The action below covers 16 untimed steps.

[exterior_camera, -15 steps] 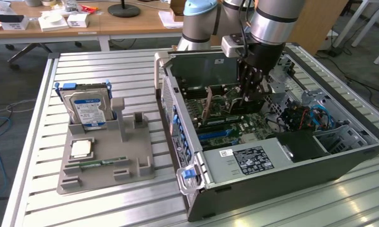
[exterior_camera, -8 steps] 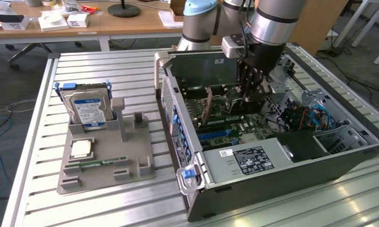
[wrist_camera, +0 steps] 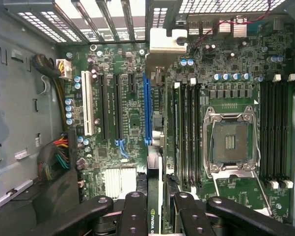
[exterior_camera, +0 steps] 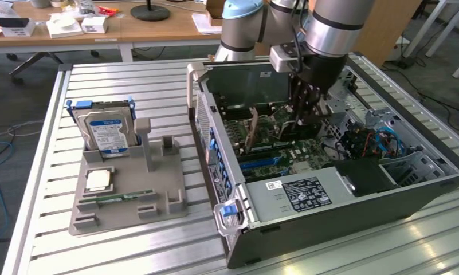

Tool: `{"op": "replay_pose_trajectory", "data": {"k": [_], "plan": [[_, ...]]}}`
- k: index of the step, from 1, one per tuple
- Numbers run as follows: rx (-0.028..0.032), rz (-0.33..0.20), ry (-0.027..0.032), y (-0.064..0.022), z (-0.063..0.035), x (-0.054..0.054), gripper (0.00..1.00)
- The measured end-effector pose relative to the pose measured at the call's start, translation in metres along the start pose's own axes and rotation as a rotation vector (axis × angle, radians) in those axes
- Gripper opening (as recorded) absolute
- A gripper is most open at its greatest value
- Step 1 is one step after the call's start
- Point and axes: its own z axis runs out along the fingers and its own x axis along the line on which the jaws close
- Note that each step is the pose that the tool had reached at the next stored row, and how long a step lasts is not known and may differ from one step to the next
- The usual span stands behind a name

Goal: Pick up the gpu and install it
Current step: 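Insert the gpu into the slot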

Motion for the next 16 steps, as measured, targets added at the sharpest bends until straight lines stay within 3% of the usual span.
{"op": "replay_pose_trajectory", "data": {"k": [16], "plan": [[-0.0009,0.000,-0.0136,-0.0001,0.0026,0.0063,0.25]]}}
